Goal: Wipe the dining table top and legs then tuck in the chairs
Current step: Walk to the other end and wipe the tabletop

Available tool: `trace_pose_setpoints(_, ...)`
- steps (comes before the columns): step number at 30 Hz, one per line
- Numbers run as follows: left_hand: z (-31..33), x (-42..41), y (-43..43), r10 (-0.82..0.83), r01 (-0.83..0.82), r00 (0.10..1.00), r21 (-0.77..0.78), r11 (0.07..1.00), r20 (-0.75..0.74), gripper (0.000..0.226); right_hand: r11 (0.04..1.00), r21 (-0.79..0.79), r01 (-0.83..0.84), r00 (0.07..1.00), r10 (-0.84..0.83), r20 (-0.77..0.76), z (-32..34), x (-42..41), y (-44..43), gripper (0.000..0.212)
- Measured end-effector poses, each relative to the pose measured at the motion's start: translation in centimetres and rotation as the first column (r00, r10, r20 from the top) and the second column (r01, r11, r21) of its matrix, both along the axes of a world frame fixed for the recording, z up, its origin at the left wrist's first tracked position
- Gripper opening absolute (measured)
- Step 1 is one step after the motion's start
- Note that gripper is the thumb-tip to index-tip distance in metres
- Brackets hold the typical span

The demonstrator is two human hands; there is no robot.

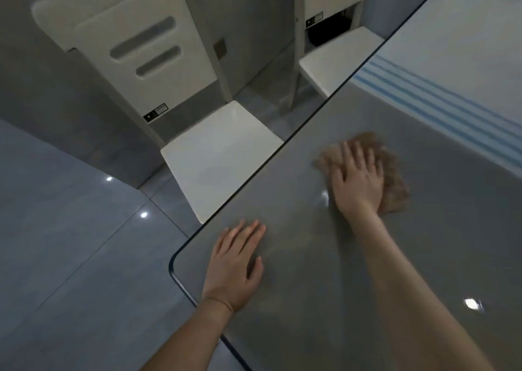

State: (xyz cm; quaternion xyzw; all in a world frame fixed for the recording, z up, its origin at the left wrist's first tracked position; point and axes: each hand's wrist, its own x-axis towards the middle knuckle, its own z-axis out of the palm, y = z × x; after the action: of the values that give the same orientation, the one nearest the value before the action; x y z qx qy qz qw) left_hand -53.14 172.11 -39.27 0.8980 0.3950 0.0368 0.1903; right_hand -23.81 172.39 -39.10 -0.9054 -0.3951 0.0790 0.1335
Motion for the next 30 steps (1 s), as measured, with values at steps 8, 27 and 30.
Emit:
trace_pose_setpoints(8,-0.1,-0.2,0.0,0.001,0.0,0.999,-0.051,0.999,0.033,0.06,0.768,-0.083,-0.635,0.772,0.636,-0.021,0.7,1.4,-12.6,0.056)
trace_pose_setpoints(27,-0.1,0.0,0.3,-0.021,0.016,0.994,0.044,0.999,0.109,0.061,0.644,-0.028,-0.765,0.643,0.76,-0.096,0.9,-3.3,-4.8,0.055)
trace_pose_setpoints(30,-0.5,0.1,0.2,-0.012,0.007,0.995,0.051,0.999,0.099,0.061,0.813,-0.037,-0.581,0.813,0.582,-0.008,0.5,5.4,-3.9,0.051)
